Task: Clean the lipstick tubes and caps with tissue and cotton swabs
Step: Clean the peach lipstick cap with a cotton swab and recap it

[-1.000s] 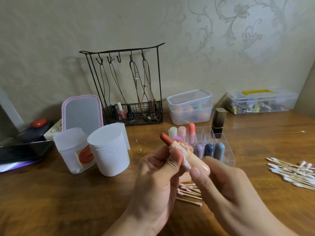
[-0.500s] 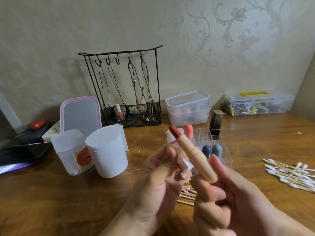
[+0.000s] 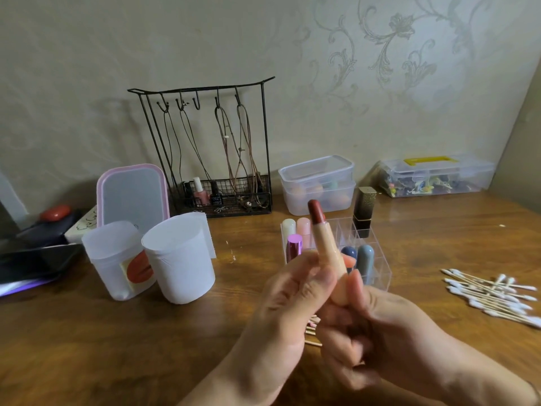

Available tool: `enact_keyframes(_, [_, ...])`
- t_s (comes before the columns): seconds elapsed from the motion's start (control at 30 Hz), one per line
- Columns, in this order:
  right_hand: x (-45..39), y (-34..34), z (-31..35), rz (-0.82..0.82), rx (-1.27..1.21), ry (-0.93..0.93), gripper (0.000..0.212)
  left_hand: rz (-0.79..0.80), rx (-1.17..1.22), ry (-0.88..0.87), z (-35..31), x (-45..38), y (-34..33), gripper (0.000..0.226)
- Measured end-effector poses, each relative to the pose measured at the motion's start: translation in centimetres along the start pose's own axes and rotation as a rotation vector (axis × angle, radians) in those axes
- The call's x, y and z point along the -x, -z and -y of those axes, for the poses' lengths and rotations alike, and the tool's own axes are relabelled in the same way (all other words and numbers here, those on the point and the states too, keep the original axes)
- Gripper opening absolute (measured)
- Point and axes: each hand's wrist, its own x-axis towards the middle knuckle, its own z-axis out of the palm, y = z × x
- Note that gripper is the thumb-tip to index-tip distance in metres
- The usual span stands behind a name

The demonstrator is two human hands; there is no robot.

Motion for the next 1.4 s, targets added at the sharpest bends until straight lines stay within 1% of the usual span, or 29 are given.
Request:
enact_keyframes(0.1, [0.0, -0.4, 0.6, -0.123, 0.130, -0.027, 0.056, -0.077, -0.066, -0.066, 0.2, -0.2, -0.2, 0.024])
enact_keyframes(0.17, [0.0, -0.5, 0.8, -0.221, 0.282, -0.065, 0.060, -0.132, -0.044, -0.046, -0.1, -0.2, -0.2, 0.025])
enact_keyframes(0.2, [0.1, -0.5, 1.0, -0.237, 0.382, -0.078, 0.059, -0.159, -0.042, -0.018, -0.2, -0.2, 0.0, 0.027])
enact_keyframes(0.27, [0.5, -0.5, 1.8, -0.206, 0.606, -0.115, 0.060, -0.196, -0.068, 0.032, -0.4, -0.1, 0.4, 0.032])
enact_keyframes(0.33, [1.3, -0.3, 3.2, -0.159, 0.828, -0.177, 0.053, -0.241, -0.095, 0.055, -0.2, -0.2, 0.7, 0.030])
enact_keyframes(0.37, [1.8, -0.2, 4.1, -0.124, 0.917, -0.204, 0.046, -0.257, -0.118, 0.062, -0.1, -0.2, 0.6, 0.028])
enact_keyframes(0.43, [2.9, 0.1, 5.6, -0.055, 1.050, -0.272, 0.032, -0.253, -0.207, 0.082, 0.4, -0.2, 0.3, 0.030])
enact_keyframes(0.5, [3.9, 0.5, 6.8, -0.059, 1.143, -0.348, 0.018, -0.235, -0.261, 0.100, 0.9, -0.2, 0.0, 0.030])
enact_keyframes(0.53, [4.4, 0.9, 7.3, -0.103, 1.184, -0.389, 0.014, -0.230, -0.276, 0.108, 1.2, -0.2, -0.1, 0.029])
enact_keyframes(0.57, [4.9, 1.5, 7.7, -0.181, 1.214, -0.428, 0.012, -0.235, -0.288, 0.118, 1.4, -0.2, -0.2, 0.028])
enact_keyframes(0.63, [6.0, 3.6, 8.4, -0.441, 1.266, -0.473, 0.010, -0.245, -0.306, 0.128, 1.8, -0.2, -0.4, 0.027])
enact_keyframes(0.7, [7.0, 6.5, 8.9, -0.787, 1.406, -0.447, 0.013, -0.244, -0.306, 0.119, 2.1, -0.3, -0.7, 0.026])
enact_keyframes(0.73, [7.5, 8.1, 8.9, -0.991, 1.477, -0.427, 0.014, -0.239, -0.307, 0.111, 2.2, -0.3, -0.9, 0.025])
enact_keyframes(0.77, [7.9, 9.5, 8.9, -1.189, 1.528, -0.429, 0.012, -0.235, -0.313, 0.108, 2.3, -0.3, -1.1, 0.023])
enact_keyframes(0.8, [8.3, 10.5, 8.9, -1.345, 1.547, -0.458, 0.006, -0.228, -0.324, 0.106, 2.4, -0.3, -1.1, 0.023])
enact_keyframes(0.83, [8.6, 11.3, 8.7, -1.441, 1.551, -0.511, 0.006, -0.219, -0.337, 0.108, 2.5, -0.2, -1.2, 0.023])
enact_keyframes(0.87, [8.8, 12.0, 8.6, -1.481, 1.544, -0.576, 0.011, -0.210, -0.347, 0.111, 2.5, -0.2, -1.4, 0.024])
enact_keyframes(0.93, [9.0, 13.0, 8.3, -1.492, 1.523, -0.676, 0.019, -0.199, -0.357, 0.117, 2.5, -0.2, -1.5, 0.024])
enact_keyframes(1.03, [9.0, 13.8, 7.9, -1.466, 1.496, -0.741, 0.023, -0.205, -0.355, 0.125, 2.6, -0.1, -1.7, 0.025])
enact_keyframes(1.23, [8.5, 14.1, 7.2, -1.402, 1.565, -0.735, 0.012, -0.206, -0.333, 0.141, 2.7, -0.1, -1.8, 0.026])
enact_keyframes(1.27, [8.3, 13.8, 7.3, -1.400, 1.588, -0.695, 0.011, -0.212, -0.315, 0.146, 2.7, -0.1, -1.8, 0.025])
enact_keyframes(1.3, [8.0, 13.2, 7.5, -1.399, 1.618, -0.617, 0.010, -0.214, -0.285, 0.154, 2.6, -0.1, -1.8, 0.024])
enact_keyframes(1.33, [7.6, 12.2, 7.6, -1.391, 1.651, -0.496, 0.009, -0.213, -0.247, 0.163, 2.6, -0.1, -1.9, 0.023])
enact_keyframes(1.4, [6.1, 9.2, 7.6, -1.312, 1.670, -0.127, 0.008, -0.217, -0.178, 0.180, 2.4, -0.1, -1.9, 0.023])
